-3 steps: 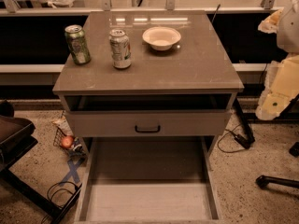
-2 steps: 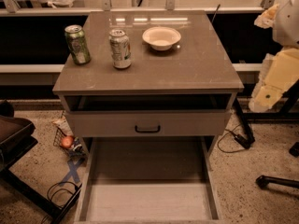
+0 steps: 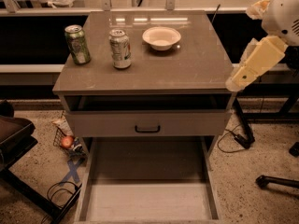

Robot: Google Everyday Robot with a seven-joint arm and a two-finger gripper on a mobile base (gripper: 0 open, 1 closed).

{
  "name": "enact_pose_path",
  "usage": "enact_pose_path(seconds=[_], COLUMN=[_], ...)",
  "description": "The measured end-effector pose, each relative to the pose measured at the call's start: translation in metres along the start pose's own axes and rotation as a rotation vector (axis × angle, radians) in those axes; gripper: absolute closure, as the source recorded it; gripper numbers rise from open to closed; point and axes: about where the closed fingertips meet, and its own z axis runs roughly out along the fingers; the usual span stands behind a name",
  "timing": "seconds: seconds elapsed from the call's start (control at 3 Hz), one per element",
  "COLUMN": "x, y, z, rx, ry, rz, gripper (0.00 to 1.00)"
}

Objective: Place 7up can into middle drawer

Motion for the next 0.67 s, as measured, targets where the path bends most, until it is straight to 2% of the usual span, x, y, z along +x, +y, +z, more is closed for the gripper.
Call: enact_pose_path(seconds=[0.33,0.67], x=[0.0,-0.005], y=[0.0,0.002], z=[0.0,0.015], rx=[0.0,0.002], ry=[0.0,-0.072], rz=[0.0,0.033], gripper=[0.0,0.0])
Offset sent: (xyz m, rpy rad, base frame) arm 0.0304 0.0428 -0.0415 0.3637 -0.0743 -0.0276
